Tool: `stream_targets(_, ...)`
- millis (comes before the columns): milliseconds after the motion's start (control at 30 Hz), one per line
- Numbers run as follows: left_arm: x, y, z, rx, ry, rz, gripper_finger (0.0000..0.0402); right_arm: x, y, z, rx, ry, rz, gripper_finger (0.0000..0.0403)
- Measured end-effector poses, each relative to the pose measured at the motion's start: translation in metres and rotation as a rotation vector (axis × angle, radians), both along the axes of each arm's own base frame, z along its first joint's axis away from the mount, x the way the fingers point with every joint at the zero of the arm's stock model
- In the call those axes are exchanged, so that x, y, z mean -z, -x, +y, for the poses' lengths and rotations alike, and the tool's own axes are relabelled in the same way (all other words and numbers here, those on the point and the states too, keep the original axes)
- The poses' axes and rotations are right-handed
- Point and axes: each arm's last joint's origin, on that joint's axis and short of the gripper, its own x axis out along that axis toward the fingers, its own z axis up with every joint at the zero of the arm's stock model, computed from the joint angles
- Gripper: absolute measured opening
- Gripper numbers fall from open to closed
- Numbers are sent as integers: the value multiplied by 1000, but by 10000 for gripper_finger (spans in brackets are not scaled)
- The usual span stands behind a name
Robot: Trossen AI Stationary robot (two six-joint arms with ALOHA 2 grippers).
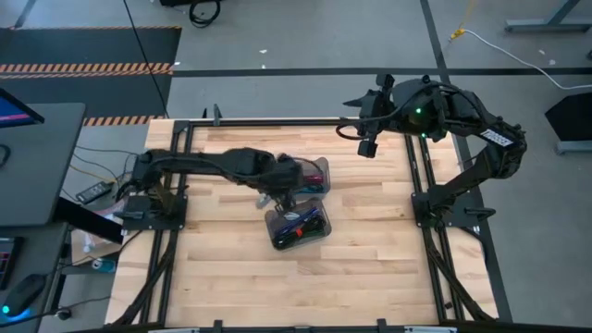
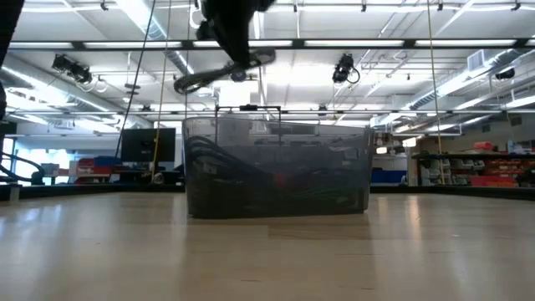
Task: Pick and place USB-C Cables
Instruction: Put the gray charger cable into the bottom black transparent bin
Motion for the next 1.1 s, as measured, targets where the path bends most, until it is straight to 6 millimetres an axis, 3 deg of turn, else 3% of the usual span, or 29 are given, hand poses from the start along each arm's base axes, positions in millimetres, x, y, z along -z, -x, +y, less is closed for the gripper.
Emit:
stream_targets(267, 42, -33, -12, 104, 80, 53, 19, -3, -1, 0, 15, -17, -42, 160)
stream_targets(467, 40, -53, -24, 147, 108, -132, 19, -3, -1, 0, 25, -37, -53, 160)
stream_targets(967, 50, -50, -39, 131, 129, -71, 19, -2, -1, 0, 24, -34, -50, 159)
stream_targets(1100, 63, -54, -39, 128, 130, -30, 19, -2, -1, 0, 22, -30, -47, 159)
